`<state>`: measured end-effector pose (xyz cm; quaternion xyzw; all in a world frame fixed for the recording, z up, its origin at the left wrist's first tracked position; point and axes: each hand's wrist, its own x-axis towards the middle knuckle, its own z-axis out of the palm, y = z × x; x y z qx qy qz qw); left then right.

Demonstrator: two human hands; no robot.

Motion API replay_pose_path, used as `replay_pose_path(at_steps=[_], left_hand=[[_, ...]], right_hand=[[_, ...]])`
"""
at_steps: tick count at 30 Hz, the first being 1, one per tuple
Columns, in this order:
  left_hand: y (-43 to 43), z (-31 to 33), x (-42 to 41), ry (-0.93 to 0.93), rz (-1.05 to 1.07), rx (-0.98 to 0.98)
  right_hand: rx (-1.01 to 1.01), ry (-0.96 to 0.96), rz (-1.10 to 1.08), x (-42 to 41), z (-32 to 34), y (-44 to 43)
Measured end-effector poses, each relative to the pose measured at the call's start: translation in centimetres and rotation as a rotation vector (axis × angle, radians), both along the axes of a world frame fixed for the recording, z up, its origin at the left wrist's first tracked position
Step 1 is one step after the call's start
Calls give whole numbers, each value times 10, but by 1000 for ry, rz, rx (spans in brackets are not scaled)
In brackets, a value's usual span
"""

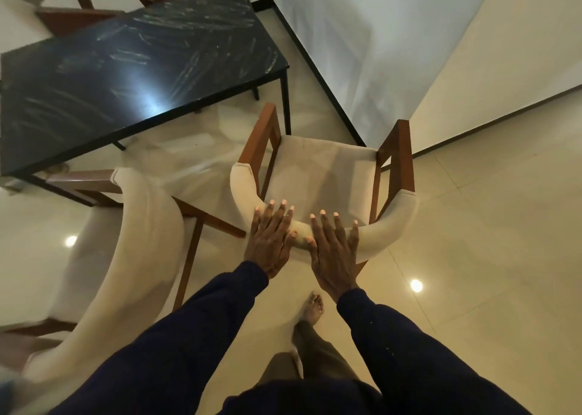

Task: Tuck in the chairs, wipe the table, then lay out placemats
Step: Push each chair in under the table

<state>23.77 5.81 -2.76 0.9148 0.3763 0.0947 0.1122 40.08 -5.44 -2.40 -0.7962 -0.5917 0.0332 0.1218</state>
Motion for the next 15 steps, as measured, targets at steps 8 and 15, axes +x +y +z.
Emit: replay_pose_path(at_steps=[8,15], left_hand=[[-78,0,-17,-15,130,-17],[-165,1,-27,-69,234,-29]], right_hand=[[26,2,131,-3,4,-58],[13,37,214,-2,2,-120]])
